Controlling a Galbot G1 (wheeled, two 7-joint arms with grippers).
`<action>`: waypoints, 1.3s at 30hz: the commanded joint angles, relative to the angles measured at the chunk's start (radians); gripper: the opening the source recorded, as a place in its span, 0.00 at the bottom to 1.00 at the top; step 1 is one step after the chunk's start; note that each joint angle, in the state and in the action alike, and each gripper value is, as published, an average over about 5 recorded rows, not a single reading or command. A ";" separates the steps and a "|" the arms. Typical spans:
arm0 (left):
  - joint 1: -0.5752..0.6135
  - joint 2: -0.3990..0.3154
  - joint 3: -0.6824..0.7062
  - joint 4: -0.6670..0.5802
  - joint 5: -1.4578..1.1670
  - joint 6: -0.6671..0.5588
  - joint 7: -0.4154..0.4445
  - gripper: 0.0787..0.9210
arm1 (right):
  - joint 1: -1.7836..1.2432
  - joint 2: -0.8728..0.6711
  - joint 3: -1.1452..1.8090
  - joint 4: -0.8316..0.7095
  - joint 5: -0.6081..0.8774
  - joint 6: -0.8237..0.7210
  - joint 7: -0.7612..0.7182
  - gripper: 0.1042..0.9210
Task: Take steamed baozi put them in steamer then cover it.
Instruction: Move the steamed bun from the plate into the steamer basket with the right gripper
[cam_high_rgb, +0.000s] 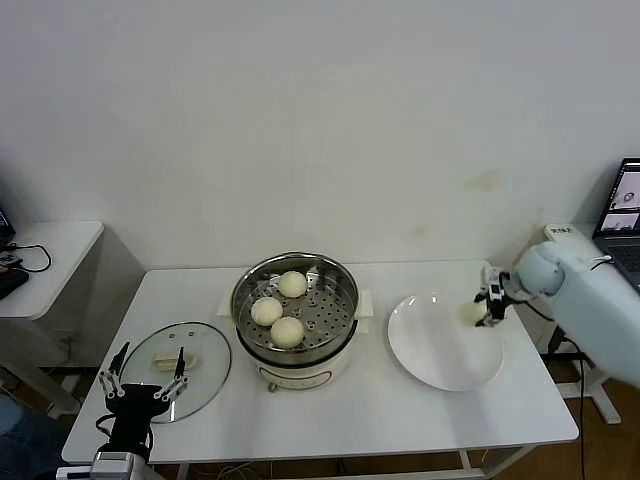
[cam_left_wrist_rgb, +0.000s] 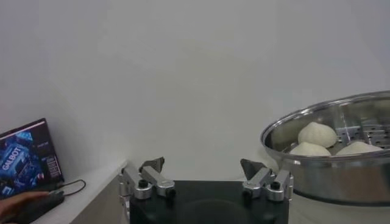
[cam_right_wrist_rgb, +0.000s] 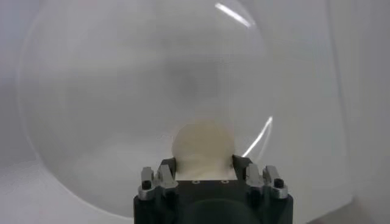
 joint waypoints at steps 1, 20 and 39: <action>-0.005 -0.002 0.004 0.000 0.000 -0.001 -0.001 0.88 | 0.328 -0.060 -0.207 0.209 0.262 -0.108 0.010 0.60; -0.041 -0.008 0.023 0.026 -0.001 0.000 -0.002 0.88 | 0.678 0.293 -0.535 0.346 0.775 -0.372 0.263 0.61; -0.061 0.001 0.008 0.054 -0.006 0.001 -0.001 0.88 | 0.434 0.424 -0.575 0.230 0.726 -0.436 0.320 0.61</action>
